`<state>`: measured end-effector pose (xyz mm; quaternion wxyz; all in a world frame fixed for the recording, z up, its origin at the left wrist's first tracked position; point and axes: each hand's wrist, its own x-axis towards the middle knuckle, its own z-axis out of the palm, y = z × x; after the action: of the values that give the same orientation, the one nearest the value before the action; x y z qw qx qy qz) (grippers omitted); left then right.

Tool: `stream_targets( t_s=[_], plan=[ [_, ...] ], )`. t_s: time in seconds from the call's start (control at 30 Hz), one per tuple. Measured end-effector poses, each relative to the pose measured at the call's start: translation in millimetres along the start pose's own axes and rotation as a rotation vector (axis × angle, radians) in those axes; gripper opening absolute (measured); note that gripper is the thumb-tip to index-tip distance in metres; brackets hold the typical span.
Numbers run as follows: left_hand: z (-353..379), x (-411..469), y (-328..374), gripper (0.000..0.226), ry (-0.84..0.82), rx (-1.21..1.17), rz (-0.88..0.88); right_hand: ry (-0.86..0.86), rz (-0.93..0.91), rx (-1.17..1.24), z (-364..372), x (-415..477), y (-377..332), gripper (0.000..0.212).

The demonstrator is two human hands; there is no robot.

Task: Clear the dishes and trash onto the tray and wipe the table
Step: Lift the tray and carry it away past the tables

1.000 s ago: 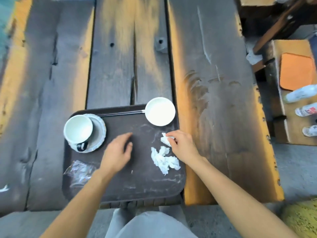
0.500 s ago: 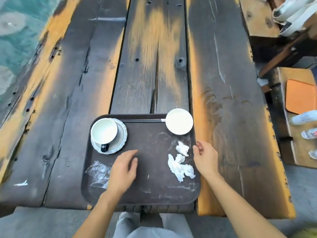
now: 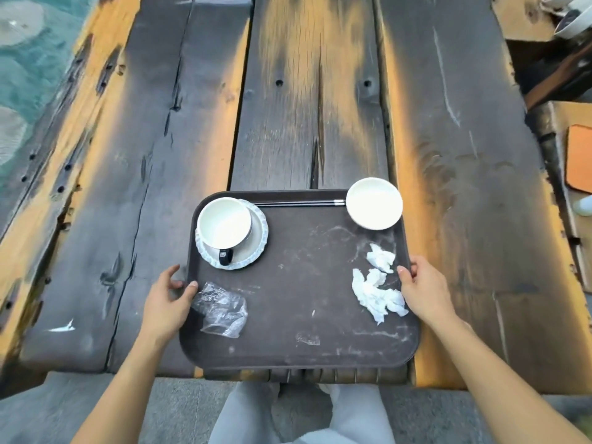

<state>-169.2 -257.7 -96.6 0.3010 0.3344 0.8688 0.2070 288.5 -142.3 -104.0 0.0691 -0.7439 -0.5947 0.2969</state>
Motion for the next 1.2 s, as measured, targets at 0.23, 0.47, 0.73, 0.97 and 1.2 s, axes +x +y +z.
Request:
stream_targets(
  t_s=[0.23,0.47,0.73,0.97,1.2],
  plan=[
    [10.3,14.7,-18.5,0.017,0.003,0.037,0.139,0.086,-0.044,-0.032,12.3,-4.0,-2.6,0.023],
    [24.4,19.5,-23.9,0.025,0.114,0.078,0.189,0.205,-0.002,0.063,23.0,-3.4,-0.5,0.018],
    [34.0,16.1,-24.6,0.03,0.252,0.075,0.248,0.231,-0.035,0.121,24.2,-2.1,4.0,0.015],
    [26.9,0.4,-17.9,0.029,0.272,0.019,0.218,0.218,-0.088,0.114,14.7,2.0,-0.1,0.014],
    [4.3,-33.9,-3.8,0.031,0.349,0.013,0.152,0.181,-0.173,0.114,-17.5,10.3,-21.3,0.014]
  ],
)
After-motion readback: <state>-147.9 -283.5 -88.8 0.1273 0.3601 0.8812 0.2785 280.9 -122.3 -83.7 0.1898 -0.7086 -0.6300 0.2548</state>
